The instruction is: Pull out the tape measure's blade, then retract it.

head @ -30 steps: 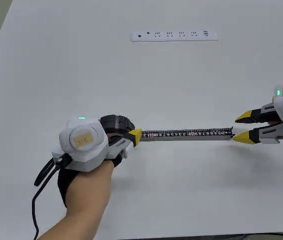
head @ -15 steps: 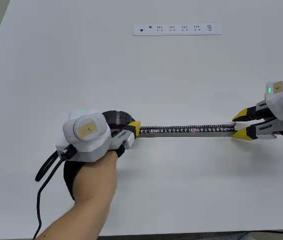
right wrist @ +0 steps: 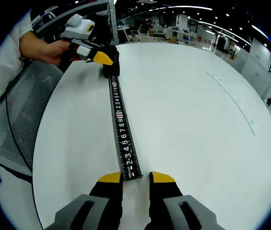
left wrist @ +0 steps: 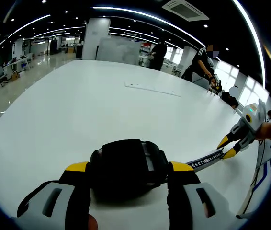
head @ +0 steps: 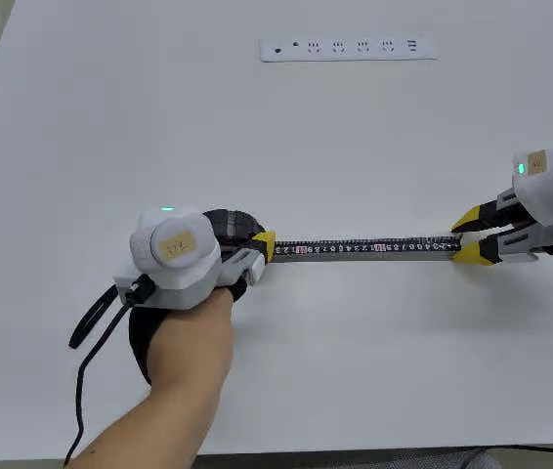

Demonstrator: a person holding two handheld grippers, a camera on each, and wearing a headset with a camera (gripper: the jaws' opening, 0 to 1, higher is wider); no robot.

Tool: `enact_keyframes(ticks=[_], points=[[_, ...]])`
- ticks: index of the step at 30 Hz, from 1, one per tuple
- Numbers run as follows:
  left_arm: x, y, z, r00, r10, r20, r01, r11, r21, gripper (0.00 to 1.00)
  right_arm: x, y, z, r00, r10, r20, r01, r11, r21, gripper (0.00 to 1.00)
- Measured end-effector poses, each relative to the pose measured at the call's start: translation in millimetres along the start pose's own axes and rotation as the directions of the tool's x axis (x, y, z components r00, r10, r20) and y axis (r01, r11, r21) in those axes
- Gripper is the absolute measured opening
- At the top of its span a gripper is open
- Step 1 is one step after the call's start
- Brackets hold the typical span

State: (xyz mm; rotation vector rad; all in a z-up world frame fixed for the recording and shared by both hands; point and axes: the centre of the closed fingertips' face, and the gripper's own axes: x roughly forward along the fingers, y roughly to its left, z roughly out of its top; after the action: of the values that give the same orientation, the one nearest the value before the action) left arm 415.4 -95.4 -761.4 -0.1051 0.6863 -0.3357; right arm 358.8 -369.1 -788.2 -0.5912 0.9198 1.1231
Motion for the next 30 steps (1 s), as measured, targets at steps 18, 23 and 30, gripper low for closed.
enact_keyframes(ticks=[18,23,30], points=[[0.1,-0.2,-0.8,0.9999,0.014,-0.008,-0.013,1.000,0.004,0.61,1.7,4.1,0.0,0.9998,-0.012,-0.014,0.012,0.999,-0.040,0.11],[0.4,-0.1,-0.6,0.9997,0.024,-0.001,-0.024,1.000,0.010,0.61,1.5,4.5,-0.1,0.9998,-0.014,-0.010,0.014,0.999,-0.034,0.11],[1.4,1.2,-0.8,0.9996,0.024,-0.011,-0.024,1.000,0.013,0.61,1.4,4.6,0.1,0.9999,-0.015,-0.008,0.015,0.999,-0.035,0.11]])
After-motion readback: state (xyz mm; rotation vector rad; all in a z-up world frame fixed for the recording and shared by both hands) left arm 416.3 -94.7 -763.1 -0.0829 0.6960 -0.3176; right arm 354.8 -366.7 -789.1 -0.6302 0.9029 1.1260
